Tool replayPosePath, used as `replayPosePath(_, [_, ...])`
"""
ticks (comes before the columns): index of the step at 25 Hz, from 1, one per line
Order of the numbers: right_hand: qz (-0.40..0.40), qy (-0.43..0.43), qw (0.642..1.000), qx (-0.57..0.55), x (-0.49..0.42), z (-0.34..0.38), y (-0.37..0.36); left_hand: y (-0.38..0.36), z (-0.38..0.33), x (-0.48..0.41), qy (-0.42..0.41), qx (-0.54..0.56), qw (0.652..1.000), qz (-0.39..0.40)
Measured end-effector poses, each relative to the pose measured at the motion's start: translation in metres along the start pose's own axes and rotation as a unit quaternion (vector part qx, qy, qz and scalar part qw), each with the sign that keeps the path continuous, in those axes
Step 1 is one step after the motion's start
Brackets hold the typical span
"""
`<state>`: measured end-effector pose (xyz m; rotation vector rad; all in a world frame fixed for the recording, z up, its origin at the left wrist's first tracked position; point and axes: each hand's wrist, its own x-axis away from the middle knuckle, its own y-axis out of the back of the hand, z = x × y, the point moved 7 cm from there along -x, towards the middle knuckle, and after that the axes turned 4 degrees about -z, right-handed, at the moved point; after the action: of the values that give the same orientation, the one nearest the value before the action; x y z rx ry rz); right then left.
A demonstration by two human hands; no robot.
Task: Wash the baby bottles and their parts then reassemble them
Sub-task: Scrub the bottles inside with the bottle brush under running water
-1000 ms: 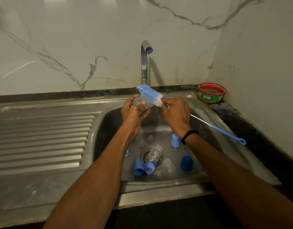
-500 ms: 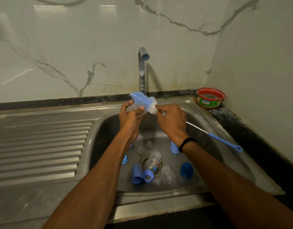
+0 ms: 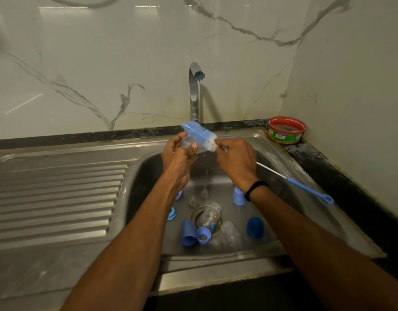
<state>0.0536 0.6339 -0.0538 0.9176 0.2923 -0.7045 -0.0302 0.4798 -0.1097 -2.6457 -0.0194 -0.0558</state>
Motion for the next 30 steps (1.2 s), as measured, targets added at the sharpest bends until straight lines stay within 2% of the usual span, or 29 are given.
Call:
replayPosePath(8, [-0.012,-0.018,1.0,-0.001,0.0,0.001,0.009,0.0,0.0,0.001,0.019,0.047,0.998,-0.023])
replayPosePath(10, [0.013,-0.011,1.0,-0.02,0.0,0.003,0.002,0.0,-0.003,0.002,0.01,0.043,0.999,-0.023])
replayPosePath(13, [0.0,-0.037,0.999,-0.007,0.001,-0.004,0.004,0.001,-0.002,0.002,0.001,0.023,0.999,-0.025])
replayPosePath(15, [0.024,-0.026,0.999,-0.019,0.003,0.0,-0.002,0.004,-0.005,0.001,-0.011,0.017,0.999,-0.032])
replayPosePath(18, [0.004,-0.02,1.0,-0.023,0.004,0.003,0.0,0.004,-0.004,-0.001,-0.036,0.001,0.999,-0.027])
replayPosePath(20, [0.023,0.0,0.999,-0.037,0.007,0.01,-0.006,0.004,-0.007,0.003,-0.049,-0.005,0.998,-0.028])
replayPosePath(23, [0.008,-0.031,0.999,-0.038,0.004,0.003,-0.003,0.003,-0.005,0.002,-0.056,-0.014,0.998,-0.028])
replayPosePath(26, [0.039,-0.024,0.998,-0.047,0.006,0.004,-0.006,0.004,-0.008,0.005,-0.058,-0.01,0.998,-0.027])
replayPosePath(30, [0.024,-0.034,0.998,-0.048,0.005,0.002,-0.001,0.003,-0.007,0.005,-0.052,0.0,0.998,-0.021])
